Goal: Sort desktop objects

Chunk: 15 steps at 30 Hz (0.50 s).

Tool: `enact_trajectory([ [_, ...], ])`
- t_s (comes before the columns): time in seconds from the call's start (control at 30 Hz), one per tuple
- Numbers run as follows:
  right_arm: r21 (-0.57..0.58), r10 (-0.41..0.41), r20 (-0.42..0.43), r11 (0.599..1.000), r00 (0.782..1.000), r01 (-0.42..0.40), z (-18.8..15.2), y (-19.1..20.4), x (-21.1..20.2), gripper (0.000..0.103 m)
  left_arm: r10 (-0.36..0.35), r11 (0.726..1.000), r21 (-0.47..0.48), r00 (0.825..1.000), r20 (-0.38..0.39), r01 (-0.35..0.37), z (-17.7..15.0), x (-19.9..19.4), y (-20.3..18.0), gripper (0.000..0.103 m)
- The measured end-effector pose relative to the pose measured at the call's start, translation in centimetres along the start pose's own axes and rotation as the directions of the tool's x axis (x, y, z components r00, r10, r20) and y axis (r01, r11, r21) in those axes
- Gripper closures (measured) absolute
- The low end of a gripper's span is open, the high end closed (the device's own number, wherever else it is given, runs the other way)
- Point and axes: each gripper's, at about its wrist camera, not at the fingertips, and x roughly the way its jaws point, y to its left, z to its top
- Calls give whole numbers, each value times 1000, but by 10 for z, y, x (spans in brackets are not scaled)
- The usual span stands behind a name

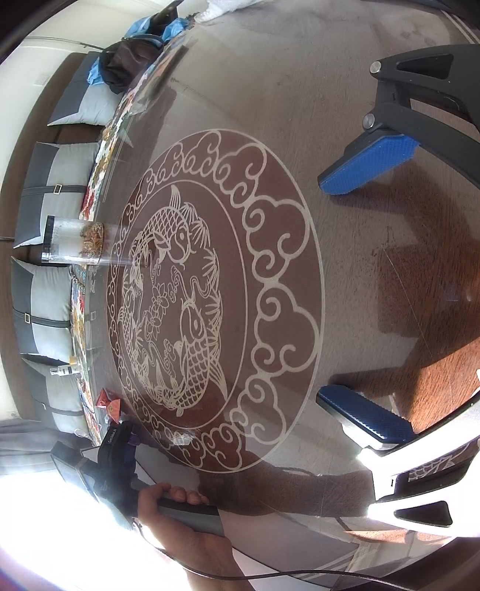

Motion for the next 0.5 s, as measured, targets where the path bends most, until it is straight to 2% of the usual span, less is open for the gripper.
enact_trajectory([
  [0.27, 0, 0, 0, 1000, 1000, 0, 0, 0, 0, 0, -71, 996, 56, 997, 1, 71, -50, -41, -9, 84],
  [0.5, 0, 0, 0, 1000, 1000, 0, 0, 0, 0, 0, -168, 986, 18, 986, 3, 168, -115, -93, 13, 85],
])
